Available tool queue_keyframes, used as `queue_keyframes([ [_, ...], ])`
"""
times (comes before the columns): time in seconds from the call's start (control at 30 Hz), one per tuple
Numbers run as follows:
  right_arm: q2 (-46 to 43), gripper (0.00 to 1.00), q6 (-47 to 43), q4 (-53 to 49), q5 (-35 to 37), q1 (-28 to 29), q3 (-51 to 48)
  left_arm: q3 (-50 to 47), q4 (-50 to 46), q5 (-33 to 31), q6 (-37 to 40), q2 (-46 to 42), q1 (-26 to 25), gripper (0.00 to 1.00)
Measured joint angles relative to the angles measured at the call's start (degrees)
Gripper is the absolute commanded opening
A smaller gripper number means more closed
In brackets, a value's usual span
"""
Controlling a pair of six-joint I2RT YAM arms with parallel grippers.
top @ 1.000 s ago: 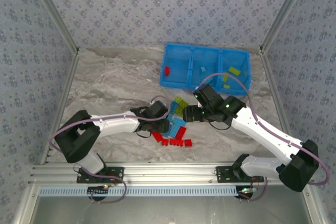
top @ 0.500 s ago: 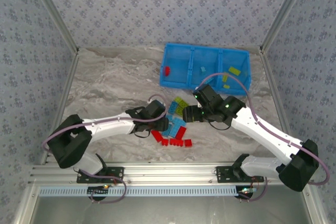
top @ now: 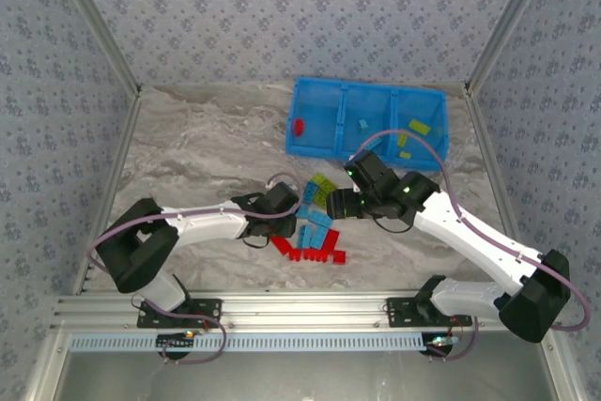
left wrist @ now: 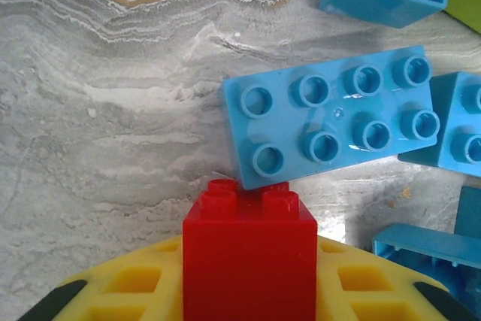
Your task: Sort the legos into containers by color
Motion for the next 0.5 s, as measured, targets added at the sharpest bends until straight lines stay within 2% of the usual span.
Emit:
queue_keyframes([
  [0.13, 0.0, 0.81, 0.2, -0.1, 0.0, 0.6, 0.5, 0.0, -0.7, 0.1, -0.2, -2.2, 0.0, 0.22],
  [0.27, -1.4, 0.81, 0.2, 1.0, -0.1, 2.2, 0.7, 1.7, -2.8, -0.8, 0.5, -8.9, 0.0, 0.23],
  [0.37, -4.3, 0.81, 0.3, 3.7, -0.2, 2.9, 0.5, 8.4, -3.0, -3.7, 3.4, -10.5, 0.5, 0.24],
  [0.5, -9.0, 0.83, 0.4, 7.6, 0.8, 3.2, -0.2, 21.1, -1.2, -4.7, 6.9, -4.5, 5.1, 0.23],
])
